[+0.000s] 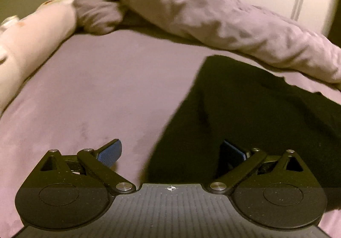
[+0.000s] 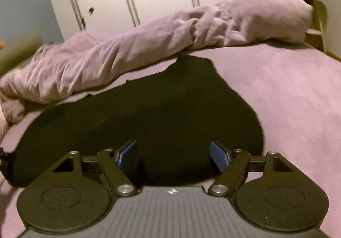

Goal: Fold small clothes

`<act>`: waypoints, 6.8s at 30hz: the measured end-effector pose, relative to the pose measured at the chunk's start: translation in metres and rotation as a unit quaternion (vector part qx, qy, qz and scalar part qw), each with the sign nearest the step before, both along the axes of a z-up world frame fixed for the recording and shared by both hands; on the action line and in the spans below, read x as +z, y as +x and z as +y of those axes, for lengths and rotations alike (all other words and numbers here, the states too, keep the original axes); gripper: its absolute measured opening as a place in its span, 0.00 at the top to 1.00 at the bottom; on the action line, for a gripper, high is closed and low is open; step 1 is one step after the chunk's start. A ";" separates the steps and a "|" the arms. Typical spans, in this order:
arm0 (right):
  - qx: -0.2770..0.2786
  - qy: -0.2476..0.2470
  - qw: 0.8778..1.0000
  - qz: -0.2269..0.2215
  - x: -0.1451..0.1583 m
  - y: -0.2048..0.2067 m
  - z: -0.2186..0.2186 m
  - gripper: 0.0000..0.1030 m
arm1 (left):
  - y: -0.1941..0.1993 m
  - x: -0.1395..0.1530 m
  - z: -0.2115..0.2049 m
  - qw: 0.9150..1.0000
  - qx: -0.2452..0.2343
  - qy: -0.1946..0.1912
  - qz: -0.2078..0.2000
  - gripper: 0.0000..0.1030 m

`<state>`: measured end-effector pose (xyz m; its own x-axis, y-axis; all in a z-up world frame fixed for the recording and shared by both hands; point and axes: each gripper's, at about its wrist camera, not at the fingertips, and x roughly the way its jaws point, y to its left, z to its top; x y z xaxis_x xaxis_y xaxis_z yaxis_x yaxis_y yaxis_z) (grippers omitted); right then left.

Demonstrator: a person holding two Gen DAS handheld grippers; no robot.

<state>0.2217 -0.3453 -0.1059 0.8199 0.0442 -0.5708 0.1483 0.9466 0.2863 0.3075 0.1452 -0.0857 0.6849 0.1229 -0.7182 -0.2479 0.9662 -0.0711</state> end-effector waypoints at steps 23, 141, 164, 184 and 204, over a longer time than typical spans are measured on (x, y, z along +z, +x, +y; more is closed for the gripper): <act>-0.134 0.258 0.957 -0.002 -0.047 -0.011 -0.078 0.24 | 0.004 -0.021 0.007 0.989 0.045 -0.133 0.046 0.05; 0.039 0.336 0.941 0.003 -0.073 0.092 -0.012 1.00 | 0.056 -0.025 -0.172 0.993 -0.104 0.031 -0.036 0.10; -0.034 0.196 0.980 -0.008 -0.027 -0.075 0.009 0.35 | -0.007 -0.028 0.035 0.973 0.074 -0.215 -0.047 0.02; -0.029 0.213 0.976 -0.027 -0.024 -0.079 0.000 0.29 | 0.033 -0.005 0.032 0.959 0.064 -0.275 -0.033 0.86; -0.072 0.230 0.969 -0.049 -0.027 -0.112 -0.065 0.26 | 0.024 0.029 -0.316 0.945 -0.328 0.003 -0.017 0.90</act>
<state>0.1093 -0.4103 -0.1324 0.8859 0.1565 -0.4367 0.2202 0.6866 0.6929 0.3311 -0.1711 -0.0563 0.6383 -0.3311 -0.6949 0.4061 0.9117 -0.0614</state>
